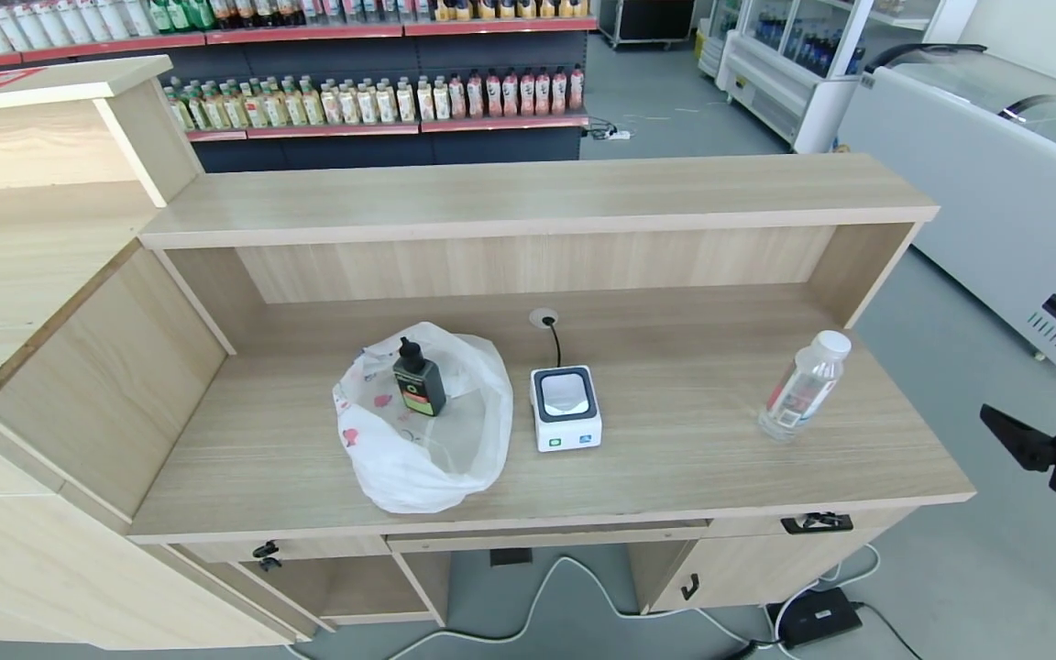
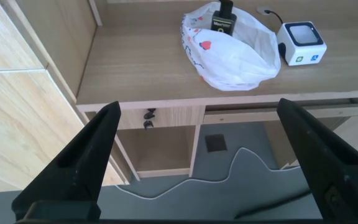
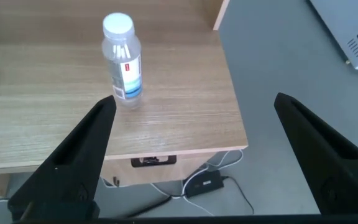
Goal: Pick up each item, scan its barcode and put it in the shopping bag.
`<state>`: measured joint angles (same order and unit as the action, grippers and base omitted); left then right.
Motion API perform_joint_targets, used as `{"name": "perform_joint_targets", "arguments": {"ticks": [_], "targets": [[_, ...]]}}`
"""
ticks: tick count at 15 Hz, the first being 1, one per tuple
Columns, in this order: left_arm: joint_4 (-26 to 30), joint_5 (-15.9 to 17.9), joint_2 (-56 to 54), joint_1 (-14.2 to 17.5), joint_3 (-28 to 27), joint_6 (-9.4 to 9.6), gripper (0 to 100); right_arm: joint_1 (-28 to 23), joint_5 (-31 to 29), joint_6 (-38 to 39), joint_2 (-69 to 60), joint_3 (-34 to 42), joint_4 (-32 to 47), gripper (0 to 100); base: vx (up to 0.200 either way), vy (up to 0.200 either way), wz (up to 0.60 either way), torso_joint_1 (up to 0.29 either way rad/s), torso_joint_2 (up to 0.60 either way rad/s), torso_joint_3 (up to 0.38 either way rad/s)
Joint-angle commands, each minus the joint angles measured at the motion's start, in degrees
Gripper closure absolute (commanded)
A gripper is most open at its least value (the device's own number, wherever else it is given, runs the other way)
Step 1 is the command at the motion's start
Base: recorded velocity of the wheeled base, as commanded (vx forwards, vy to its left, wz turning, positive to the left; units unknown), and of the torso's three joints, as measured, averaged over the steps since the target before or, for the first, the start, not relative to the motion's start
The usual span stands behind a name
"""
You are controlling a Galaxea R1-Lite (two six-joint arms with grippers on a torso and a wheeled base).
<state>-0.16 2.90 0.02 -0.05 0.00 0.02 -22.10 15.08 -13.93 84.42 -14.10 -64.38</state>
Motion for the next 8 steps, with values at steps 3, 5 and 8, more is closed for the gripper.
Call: {"name": "perform_joint_targets", "arguments": {"ticks": [3,5,8], "targets": [[0.0,0.0,0.0,0.0,0.0,-0.02,0,-0.6,0.2,-1.3,8.5,-2.5,-0.2,0,0.0,0.0,0.0,0.0,0.0,0.0],[0.0,0.0,0.0,0.0,0.0,-0.02,0,-1.1,0.3,-1.4,12.2,-4.2,-0.5,0,0.0,0.0,0.0,0.0,0.0,0.0],[0.0,0.0,0.0,0.0,0.0,-0.02,0,-1.6,0.4,-1.5,17.6,-9.5,-0.5,0,0.0,0.0,0.0,0.0,0.0,0.0]]}}
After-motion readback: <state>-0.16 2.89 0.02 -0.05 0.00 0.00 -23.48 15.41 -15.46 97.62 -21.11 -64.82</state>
